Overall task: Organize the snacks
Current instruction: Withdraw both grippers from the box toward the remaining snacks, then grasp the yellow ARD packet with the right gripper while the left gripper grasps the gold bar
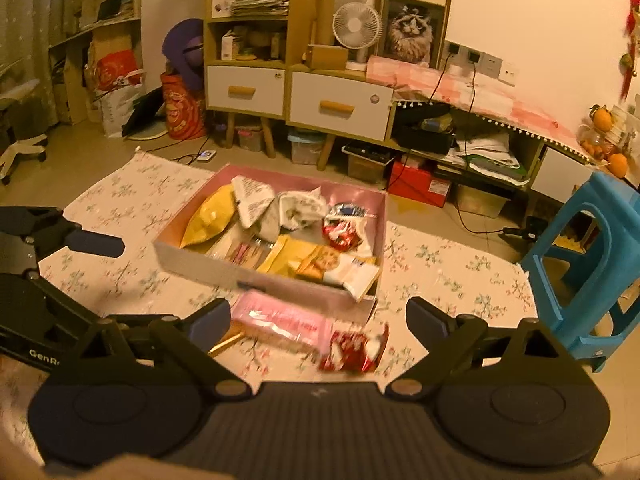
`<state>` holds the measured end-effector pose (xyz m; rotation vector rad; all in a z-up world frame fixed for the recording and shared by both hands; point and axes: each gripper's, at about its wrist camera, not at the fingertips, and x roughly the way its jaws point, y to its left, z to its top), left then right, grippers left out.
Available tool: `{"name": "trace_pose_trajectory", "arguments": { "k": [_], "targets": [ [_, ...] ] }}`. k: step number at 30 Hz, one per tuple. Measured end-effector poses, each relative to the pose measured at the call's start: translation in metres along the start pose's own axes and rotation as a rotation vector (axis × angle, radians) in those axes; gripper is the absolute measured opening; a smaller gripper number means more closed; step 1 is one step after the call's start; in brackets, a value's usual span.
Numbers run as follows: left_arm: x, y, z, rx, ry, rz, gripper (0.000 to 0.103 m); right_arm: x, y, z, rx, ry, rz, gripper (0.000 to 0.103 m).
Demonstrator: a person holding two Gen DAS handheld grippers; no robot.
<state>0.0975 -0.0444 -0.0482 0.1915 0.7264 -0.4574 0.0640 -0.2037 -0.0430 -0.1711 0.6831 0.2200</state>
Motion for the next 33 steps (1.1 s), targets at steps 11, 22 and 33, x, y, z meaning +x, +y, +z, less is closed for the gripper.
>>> {"name": "trace_pose_trajectory", "arguments": {
  "k": [11, 22, 33],
  "targets": [
    [-0.008, -0.004, -0.027, 0.010, 0.022, -0.029, 0.098, -0.011, 0.011, -0.024, -0.011, -0.007, 0.039, 0.097],
    [0.006, -0.017, -0.065, 0.129, 0.054, -0.047, 0.098, -0.020, 0.004, -0.057, -0.063, -0.007, 0.093, 0.097],
    [0.035, -0.029, -0.072, 0.148, 0.098, -0.072, 0.099, -0.012, -0.016, -0.093, -0.059, 0.090, 0.077, 0.098]
  ]
}}
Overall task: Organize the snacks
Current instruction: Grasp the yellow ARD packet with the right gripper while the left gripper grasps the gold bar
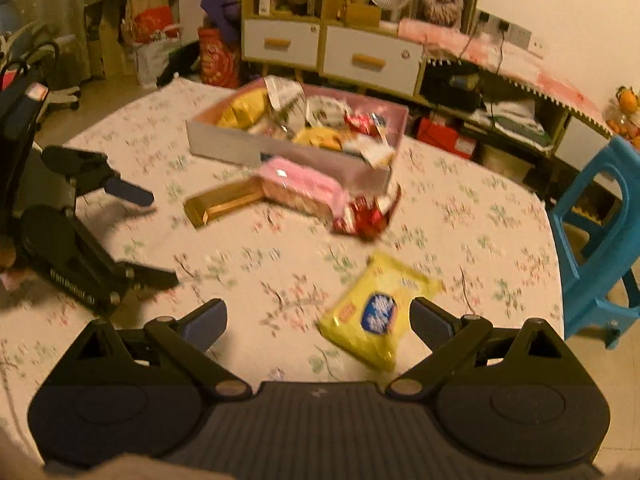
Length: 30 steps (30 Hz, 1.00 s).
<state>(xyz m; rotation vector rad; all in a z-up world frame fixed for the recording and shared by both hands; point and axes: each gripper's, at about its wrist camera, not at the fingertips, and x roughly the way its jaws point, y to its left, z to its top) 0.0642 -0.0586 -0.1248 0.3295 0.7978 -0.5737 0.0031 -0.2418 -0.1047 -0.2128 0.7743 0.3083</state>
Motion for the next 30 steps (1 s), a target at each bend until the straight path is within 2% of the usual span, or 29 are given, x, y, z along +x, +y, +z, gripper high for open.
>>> {"name": "trace_pose_trajectory", "arguments": {
  "k": [4, 12, 22, 28, 30],
  "targets": [
    [0.008, 0.005, 0.005, -0.028, -0.010, -0.013, 0.099, 0.011, -0.008, -0.006, 0.030, 0.038, -0.015, 0.097],
    [0.026, 0.017, 0.016, -0.094, -0.012, -0.034, 0.102, 0.040, -0.014, -0.009, 0.008, 0.109, -0.048, 0.097],
    [0.039, 0.013, 0.031, -0.088, -0.015, -0.034, 0.101, 0.054, -0.023, 0.000, 0.064, 0.107, -0.028, 0.098],
    [0.042, 0.009, 0.035, -0.093, -0.017, -0.026, 0.101, 0.055, -0.023, 0.001, 0.076, 0.097, -0.016, 0.093],
    [0.042, 0.008, 0.036, -0.092, -0.018, -0.025, 0.099, 0.056, -0.024, 0.003, 0.083, 0.093, -0.013, 0.088]
  ]
}}
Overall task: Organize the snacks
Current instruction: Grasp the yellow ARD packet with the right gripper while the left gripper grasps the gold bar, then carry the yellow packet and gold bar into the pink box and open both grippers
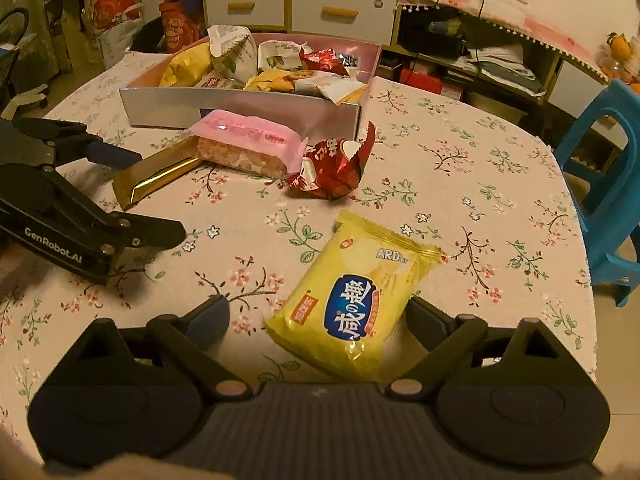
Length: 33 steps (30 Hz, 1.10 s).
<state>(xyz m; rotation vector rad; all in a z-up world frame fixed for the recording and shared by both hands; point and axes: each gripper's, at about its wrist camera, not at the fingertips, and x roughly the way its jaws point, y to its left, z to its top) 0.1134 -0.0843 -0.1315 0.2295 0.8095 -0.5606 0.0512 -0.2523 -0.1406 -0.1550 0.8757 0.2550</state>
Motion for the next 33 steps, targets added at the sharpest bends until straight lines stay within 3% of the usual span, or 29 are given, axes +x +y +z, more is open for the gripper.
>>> {"name": "trace_pose_trajectory", "arguments": {
  "k": [7, 10, 15, 19, 22, 33],
  "targets": [
    [-0.002, -0.004, 0.003, 0.008, -0.002, 0.004, 0.090, 0.002, 0.003, 0.006, -0.004, -0.011, 0.003, 0.075],
    [-0.003, -0.005, 0.004, 0.011, 0.000, 0.010, 0.085, 0.002, 0.006, 0.008, -0.015, -0.013, 0.014, 0.064],
    [-0.006, 0.000, 0.007, -0.018, 0.012, 0.030, 0.064, 0.001, 0.011, 0.010, -0.046, -0.018, 0.019, 0.052],
    [-0.009, 0.003, 0.008, -0.025, 0.017, 0.051, 0.049, 0.001, 0.015, 0.012, -0.058, -0.017, 0.015, 0.050],
    [-0.012, 0.004, 0.010, -0.007, 0.025, 0.062, 0.031, 0.001, 0.019, 0.014, -0.078, -0.016, 0.006, 0.049],
    [-0.024, 0.006, 0.007, 0.021, 0.045, 0.041, 0.026, 0.000, 0.029, 0.021, -0.116, -0.020, 0.009, 0.046]
  ]
}}
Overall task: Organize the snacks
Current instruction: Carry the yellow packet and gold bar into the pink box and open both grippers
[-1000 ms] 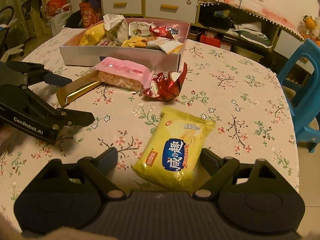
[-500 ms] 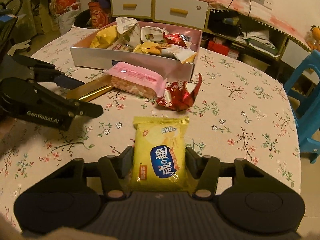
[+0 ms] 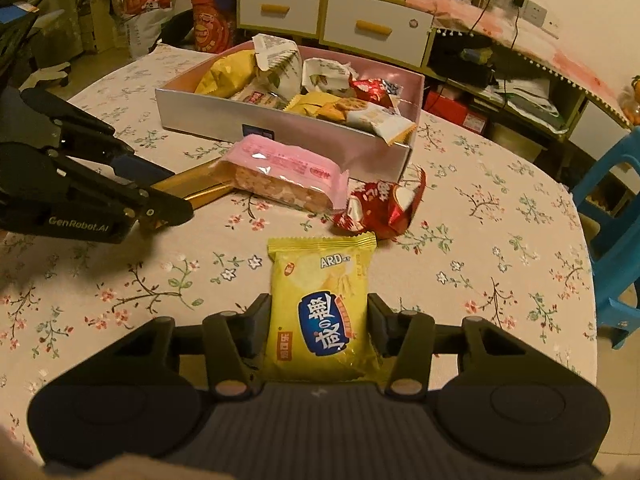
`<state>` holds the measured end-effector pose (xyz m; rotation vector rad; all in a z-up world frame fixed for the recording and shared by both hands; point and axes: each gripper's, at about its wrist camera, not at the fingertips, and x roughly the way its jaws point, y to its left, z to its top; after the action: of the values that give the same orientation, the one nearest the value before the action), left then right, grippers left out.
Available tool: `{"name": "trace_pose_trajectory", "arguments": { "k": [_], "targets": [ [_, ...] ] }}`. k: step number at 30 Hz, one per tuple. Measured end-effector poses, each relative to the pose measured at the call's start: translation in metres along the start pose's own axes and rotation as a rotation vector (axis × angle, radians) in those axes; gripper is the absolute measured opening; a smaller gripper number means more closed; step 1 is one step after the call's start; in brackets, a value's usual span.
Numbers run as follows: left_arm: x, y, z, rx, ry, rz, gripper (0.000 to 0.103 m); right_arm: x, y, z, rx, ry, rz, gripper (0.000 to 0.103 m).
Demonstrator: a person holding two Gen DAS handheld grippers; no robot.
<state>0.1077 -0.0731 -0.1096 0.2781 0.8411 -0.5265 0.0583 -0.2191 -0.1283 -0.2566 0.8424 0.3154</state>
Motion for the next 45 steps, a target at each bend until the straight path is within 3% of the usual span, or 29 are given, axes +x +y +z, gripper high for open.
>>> {"name": "trace_pose_trajectory", "arguments": {
  "k": [16, 26, 35, 45],
  "targets": [
    [-0.025, 0.023, -0.014, -0.025, 0.005, 0.034, 0.026, -0.001, 0.027, 0.020, -0.046, -0.019, 0.023, 0.043],
    [-0.049, 0.038, -0.016, -0.024, -0.036, 0.069, 0.026, -0.010, 0.041, 0.034, -0.074, -0.051, 0.028, 0.043],
    [-0.050, 0.048, 0.011, -0.018, -0.082, 0.097, 0.026, -0.014, 0.034, 0.068, -0.071, -0.096, 0.007, 0.043],
    [-0.029, 0.071, 0.065, -0.008, -0.119, 0.146, 0.026, 0.001, 0.005, 0.120, -0.049, -0.140, -0.032, 0.043]
  ]
}}
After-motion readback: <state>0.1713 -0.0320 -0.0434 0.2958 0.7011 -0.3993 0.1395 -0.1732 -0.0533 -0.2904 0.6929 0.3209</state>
